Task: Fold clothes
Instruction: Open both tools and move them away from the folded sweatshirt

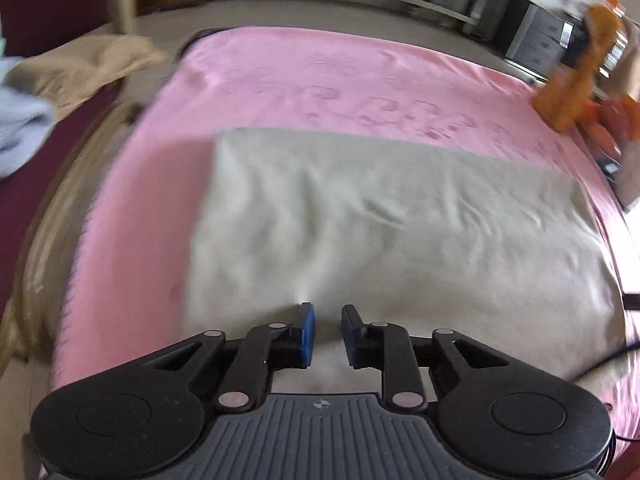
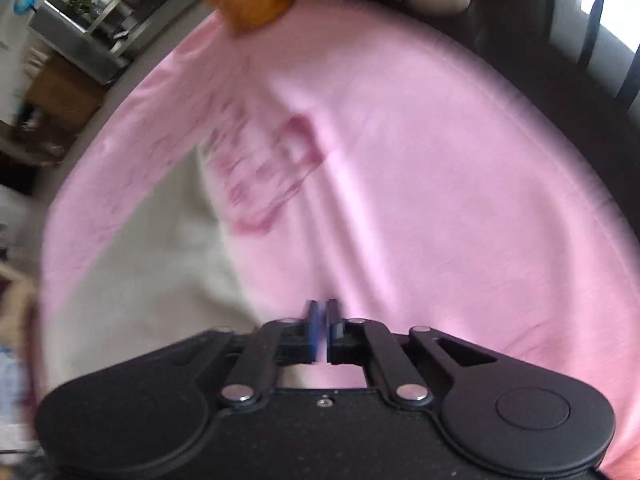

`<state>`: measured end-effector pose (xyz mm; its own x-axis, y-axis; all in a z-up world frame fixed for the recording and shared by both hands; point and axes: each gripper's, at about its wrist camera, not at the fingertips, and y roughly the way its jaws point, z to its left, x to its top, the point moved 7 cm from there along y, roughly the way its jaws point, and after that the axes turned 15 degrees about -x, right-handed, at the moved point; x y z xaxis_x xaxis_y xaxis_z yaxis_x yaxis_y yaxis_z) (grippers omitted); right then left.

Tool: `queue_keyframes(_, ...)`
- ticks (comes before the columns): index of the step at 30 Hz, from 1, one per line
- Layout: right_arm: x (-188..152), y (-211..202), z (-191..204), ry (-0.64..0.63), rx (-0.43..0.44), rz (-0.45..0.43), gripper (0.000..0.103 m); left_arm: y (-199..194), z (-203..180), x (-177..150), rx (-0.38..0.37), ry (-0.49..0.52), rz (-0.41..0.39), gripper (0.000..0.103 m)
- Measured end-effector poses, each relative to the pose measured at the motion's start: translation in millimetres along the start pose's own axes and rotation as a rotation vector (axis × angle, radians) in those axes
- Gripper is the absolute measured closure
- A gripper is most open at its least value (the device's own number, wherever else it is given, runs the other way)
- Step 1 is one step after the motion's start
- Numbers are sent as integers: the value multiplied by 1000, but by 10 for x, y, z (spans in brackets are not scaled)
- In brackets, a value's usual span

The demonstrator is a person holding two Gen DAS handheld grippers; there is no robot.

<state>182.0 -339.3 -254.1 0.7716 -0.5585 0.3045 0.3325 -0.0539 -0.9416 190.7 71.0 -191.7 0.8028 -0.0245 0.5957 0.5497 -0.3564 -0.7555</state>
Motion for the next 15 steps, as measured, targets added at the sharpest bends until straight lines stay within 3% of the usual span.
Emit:
queue_keyframes(2,45,-181,27,-4,19,-78,98,-143,75,80,18,-28,-33,86)
queue_keyframes(5,162,-591,241,-15,145,-195,97,-358,187,200,45,-71,-83,86)
queue_keyframes(9,345,-1087,670,-35,350,-300,93,-617,156,581,-22,-63,-183,86)
queue_keyframes(12,459,-1290,1020,-95,444,-396,87,-569,78,785,-88,-29,-220,78)
queue_keyframes(13,471,-1279,1107,-122,458,-424,78,-452,60,811,-103,-16,-209,78)
queue_keyframes(15,503,-1112,1248,-160,454,-447,73,-191,23,780,-115,2,-171,81)
